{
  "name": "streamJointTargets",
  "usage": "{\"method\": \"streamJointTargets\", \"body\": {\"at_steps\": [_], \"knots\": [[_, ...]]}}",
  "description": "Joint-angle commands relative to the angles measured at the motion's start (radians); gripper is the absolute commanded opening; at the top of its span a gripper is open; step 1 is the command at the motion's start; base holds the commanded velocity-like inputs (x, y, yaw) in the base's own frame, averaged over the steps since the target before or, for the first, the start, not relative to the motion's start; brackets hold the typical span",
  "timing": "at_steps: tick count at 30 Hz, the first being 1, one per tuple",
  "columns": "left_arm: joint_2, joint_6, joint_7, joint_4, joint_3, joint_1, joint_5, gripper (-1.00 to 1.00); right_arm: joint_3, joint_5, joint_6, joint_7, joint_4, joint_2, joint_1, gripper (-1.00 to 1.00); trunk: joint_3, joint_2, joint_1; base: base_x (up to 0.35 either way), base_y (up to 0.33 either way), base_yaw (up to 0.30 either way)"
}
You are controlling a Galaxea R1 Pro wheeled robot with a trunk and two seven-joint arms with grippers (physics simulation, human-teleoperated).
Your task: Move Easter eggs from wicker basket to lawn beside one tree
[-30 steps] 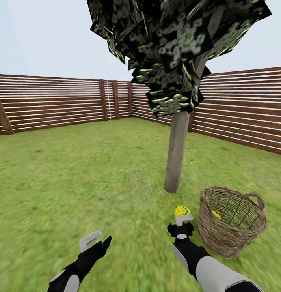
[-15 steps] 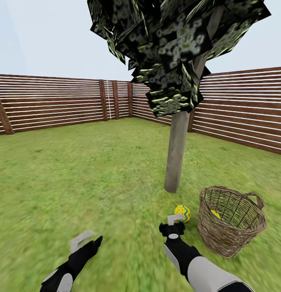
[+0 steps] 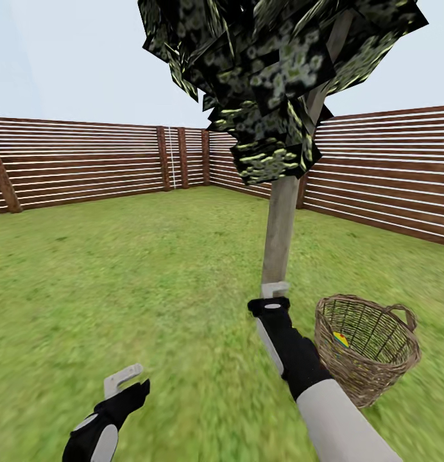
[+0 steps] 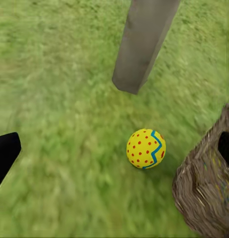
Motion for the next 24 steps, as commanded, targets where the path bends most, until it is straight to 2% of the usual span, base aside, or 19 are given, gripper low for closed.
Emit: {"method": "streamJointTargets", "body": {"at_steps": [1,3,4,5,6,7,8,9,10,11,12,14,17,18,19,20,22,23,24], "knots": [[0.0,0.013,0.011,-0.002,0.0,-0.002,0.007,1.0,-0.008,-0.003,0.041,-0.006,-0.042,-0.007,-0.001,1.0,-0.001,0.0,0.0,0.0,0.0,0.0],[0.0,0.07,0.019,-0.003,-0.001,-0.021,-0.018,1.0,-0.066,-0.004,0.169,-0.006,-0.178,-0.038,-0.001,1.0,-0.001,0.0,0.0,0.0,0.0,0.0],[0.0,0.089,0.02,-0.003,-0.001,-0.03,-0.025,1.0,-0.088,-0.004,0.196,-0.005,-0.204,-0.045,-0.001,1.0,-0.001,0.0,0.0,0.0,0.0,0.0],[0.0,0.129,0.022,-0.003,0.0,-0.051,-0.038,1.0,-0.139,-0.005,0.243,-0.005,-0.248,-0.057,-0.001,1.0,-0.001,0.0,0.0,0.0,0.0,0.0],[0.001,0.15,0.023,-0.003,0.0,-0.062,-0.042,1.0,-0.168,-0.005,0.262,-0.004,-0.266,-0.062,-0.001,1.0,-0.001,0.0,0.0,0.0,0.0,0.0],[0.001,0.193,0.024,-0.003,0.001,-0.086,-0.048,1.0,-0.225,-0.006,0.293,-0.003,-0.295,-0.072,-0.001,1.0,-0.001,0.0,0.0,0.0,0.0,0.0],[0.001,0.215,0.025,-0.003,0.001,-0.099,-0.05,1.0,-0.252,-0.006,0.306,-0.003,-0.307,-0.077,-0.002,1.0,-0.001,0.0,0.0,0.0,0.0,0.0],[0.0,0.258,0.031,-0.002,0.002,-0.128,-0.053,1.0,-0.3,-0.006,0.331,-0.003,-0.325,-0.089,-0.002,1.0,-0.001,0.0,0.0,0.0,0.0,0.0],[0.0,0.281,0.036,-0.001,0.002,-0.144,-0.053,1.0,-0.321,-0.006,0.344,-0.002,-0.331,-0.098,-0.002,1.0,-0.001,0.0,0.0,0.0,0.0,0.0],[-0.001,0.306,0.043,0.0,0.002,-0.16,-0.054,1.0,-0.34,-0.006,0.354,-0.002,-0.337,-0.109,-0.002,1.0,-0.001,0.0,0.0,0.0,0.0,0.0],[-0.004,0.353,0.063,0.004,0.003,-0.191,-0.054,1.0,-0.37,-0.007,0.369,-0.002,-0.344,-0.133,-0.002,1.0,-0.001,0.0,0.0,0.0,0.0,0.0],[-0.015,0.401,0.097,0.015,0.002,-0.233,-0.055,1.0,-0.414,-0.008,0.384,-0.002,-0.349,-0.167,-0.004,1.0,-0.001,0.0,0.0,0.0,0.0,0.0],[-0.03,0.429,0.136,0.08,-0.001,-0.284,-0.056,1.0,-0.489,-0.008,0.393,-0.001,-0.347,-0.206,-0.006,1.0,-0.001,0.0,0.0,0.0,0.0,0.0],[-0.034,0.436,0.147,0.124,-0.002,-0.307,-0.056,1.0,-0.531,-0.01,0.396,-0.001,-0.34,-0.232,-0.011,1.0,-0.001,0.0,0.0,0.0,0.0,0.0],[-0.035,0.438,0.151,0.143,-0.002,-0.317,-0.056,1.0,-0.551,-0.012,0.398,0.0,-0.333,-0.246,-0.013,1.0,-0.001,0.0,0.0,0.0,0.0,0.0],[-0.036,0.441,0.156,0.174,-0.002,-0.332,-0.056,1.0,-0.585,-0.022,0.401,0.004,-0.309,-0.278,-0.02,1.0,-0.001,0.0,0.0,0.0,0.0,0.0],[-0.037,0.442,0.159,0.194,-0.002,-0.341,-0.056,1.0,-0.607,-0.043,0.403,0.014,-0.272,-0.315,-0.028,1.0,-0.001,0.0,0.0,0.0,0.0,0.0],[-0.037,0.443,0.161,0.207,-0.002,-0.347,-0.056,1.0,-0.622,-0.077,0.404,0.033,-0.219,-0.356,-0.039,1.0,-0.001,0.0,0.0,0.0,0.0,0.0],[-0.037,0.444,0.161,0.212,-0.001,-0.35,-0.056,1.0,-0.627,-0.1,0.405,0.045,-0.187,-0.379,-0.047,1.0,-0.001,0.0,0.0,0.0,0.0,0.0]]}}
